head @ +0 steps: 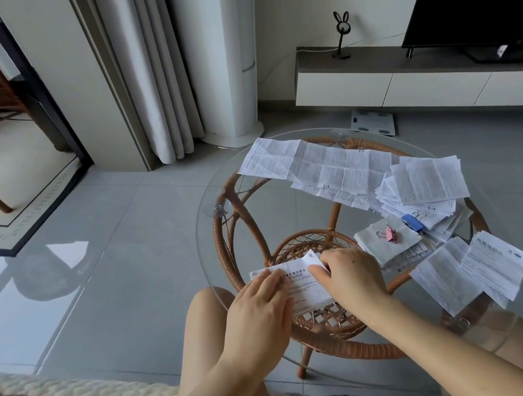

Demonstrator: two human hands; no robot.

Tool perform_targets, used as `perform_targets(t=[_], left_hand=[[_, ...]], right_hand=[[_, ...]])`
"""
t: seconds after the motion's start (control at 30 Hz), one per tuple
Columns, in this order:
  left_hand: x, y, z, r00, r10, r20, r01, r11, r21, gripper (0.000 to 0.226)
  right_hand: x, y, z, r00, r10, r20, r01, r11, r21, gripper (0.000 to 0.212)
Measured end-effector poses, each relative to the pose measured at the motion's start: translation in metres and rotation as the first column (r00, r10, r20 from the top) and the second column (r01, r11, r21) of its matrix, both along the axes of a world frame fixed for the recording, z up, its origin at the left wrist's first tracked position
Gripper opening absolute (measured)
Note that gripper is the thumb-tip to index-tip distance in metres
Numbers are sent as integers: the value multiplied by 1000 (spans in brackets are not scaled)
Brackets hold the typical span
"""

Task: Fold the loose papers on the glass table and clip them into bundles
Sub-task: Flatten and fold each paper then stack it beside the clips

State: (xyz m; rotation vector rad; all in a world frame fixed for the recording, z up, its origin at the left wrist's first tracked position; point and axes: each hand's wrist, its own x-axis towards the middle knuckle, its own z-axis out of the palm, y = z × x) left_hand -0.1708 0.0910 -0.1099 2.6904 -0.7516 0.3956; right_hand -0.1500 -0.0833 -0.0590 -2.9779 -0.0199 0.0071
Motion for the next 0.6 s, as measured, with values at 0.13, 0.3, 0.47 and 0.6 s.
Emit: perform_targets(t=[0.13,0.3,0.47,0.6], left_hand=[[-1,0,2,1000,20,8,-20,1000,6,40],[-2,-2,3,998,69,-14,-68,993,95,40],[-1,-2,3,996,73,-45,-67,989,129,39],[-2,0,3,997,63,-48,-58,994,89,42]], right_hand=[[2,2,-1,1000,-16,2,16,1000,-11,26],[2,0,-3,999,-8,32,8,1000,-13,27],[-8,9,-5,969,14,248,-6,999,-35,35],[-29,19,-30,944,170,282,-165,985,-42,46]])
